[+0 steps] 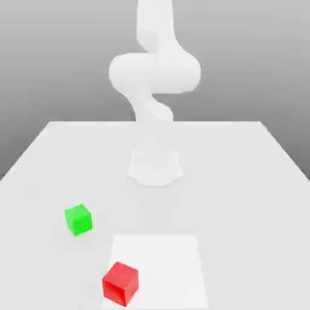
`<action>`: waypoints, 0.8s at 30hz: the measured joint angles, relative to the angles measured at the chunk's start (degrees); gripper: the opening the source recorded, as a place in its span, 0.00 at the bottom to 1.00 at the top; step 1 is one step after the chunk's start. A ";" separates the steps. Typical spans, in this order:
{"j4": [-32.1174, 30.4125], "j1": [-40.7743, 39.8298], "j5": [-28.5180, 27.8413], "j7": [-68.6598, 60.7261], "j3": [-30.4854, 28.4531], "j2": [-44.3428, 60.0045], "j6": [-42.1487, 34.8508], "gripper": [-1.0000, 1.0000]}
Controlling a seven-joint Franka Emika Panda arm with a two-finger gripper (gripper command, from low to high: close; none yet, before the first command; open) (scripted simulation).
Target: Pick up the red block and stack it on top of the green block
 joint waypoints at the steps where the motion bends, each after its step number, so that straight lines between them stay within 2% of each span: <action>1: -0.46 -0.56 -0.16 0.85 0.23 2.26 0.90 0.50; 15: -6.46 -5.73 -2.31 11.97 1.02 31.54 12.49 0.50; 24: -10.19 -7.56 -0.39 16.61 0.35 50.14 20.12 0.50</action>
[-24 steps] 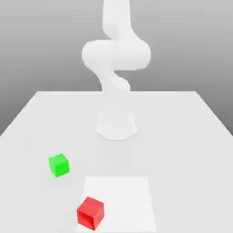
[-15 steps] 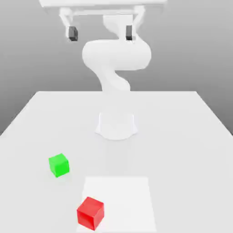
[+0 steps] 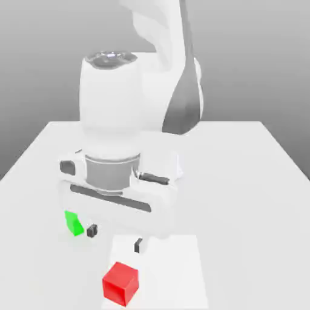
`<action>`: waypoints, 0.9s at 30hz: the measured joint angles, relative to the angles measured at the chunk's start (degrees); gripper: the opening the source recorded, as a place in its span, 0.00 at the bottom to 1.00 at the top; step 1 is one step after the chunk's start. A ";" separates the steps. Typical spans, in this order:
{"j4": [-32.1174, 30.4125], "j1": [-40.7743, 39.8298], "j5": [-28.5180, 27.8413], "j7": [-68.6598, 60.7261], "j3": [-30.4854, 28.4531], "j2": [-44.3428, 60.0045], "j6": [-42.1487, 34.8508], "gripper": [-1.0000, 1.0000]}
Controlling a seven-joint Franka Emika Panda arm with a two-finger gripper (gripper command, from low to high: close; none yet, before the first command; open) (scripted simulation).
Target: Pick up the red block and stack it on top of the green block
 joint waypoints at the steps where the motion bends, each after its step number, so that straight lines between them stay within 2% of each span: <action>1: 0.01 -0.05 0.17 0.17 -0.03 2.07 1.37 0.50; 5: 0.99 0.02 0.10 0.49 -0.21 10.35 8.00 0.50; 6: 1.18 0.06 0.05 0.54 -0.26 11.61 9.05 0.00; 13: 1.15 0.00 -0.04 0.63 -0.21 11.52 9.02 0.00; 18: -0.39 -0.31 0.15 0.34 -0.06 2.49 1.52 0.00; 27: -13.73 -10.89 -9.27 -3.61 -7.92 -13.49 -0.78 0.00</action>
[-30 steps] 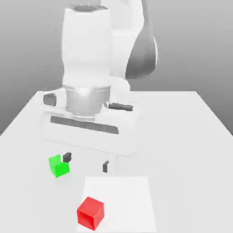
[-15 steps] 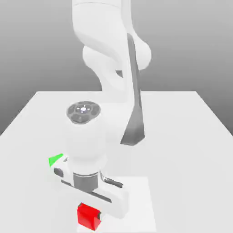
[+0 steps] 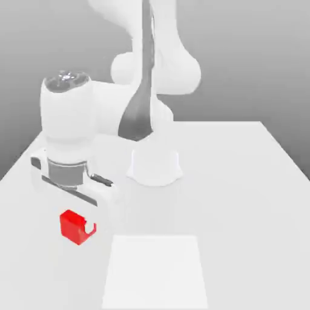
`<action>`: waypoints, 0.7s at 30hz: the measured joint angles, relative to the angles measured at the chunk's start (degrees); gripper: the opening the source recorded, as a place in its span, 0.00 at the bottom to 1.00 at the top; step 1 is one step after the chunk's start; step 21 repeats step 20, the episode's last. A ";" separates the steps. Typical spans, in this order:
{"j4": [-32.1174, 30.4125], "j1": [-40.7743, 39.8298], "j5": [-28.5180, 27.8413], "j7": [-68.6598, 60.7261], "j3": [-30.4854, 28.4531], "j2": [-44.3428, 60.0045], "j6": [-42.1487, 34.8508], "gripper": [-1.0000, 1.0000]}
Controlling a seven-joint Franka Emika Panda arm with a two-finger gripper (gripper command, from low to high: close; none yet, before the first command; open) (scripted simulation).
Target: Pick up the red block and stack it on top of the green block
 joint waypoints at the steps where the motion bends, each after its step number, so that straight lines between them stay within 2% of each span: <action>1: -1.59 -0.73 -0.44 -0.94 -0.67 -1.72 -0.08 0.00; 8: -12.24 -4.78 0.23 -9.65 -7.52 -11.91 0.24 0.00; 16: -12.78 -1.09 8.16 -15.77 -9.87 1.38 13.88 0.00; 17: -12.76 -0.98 9.58 -16.74 -9.71 2.98 15.39 1.00; 21: -12.76 -0.74 9.58 -16.74 -9.72 2.98 15.39 1.00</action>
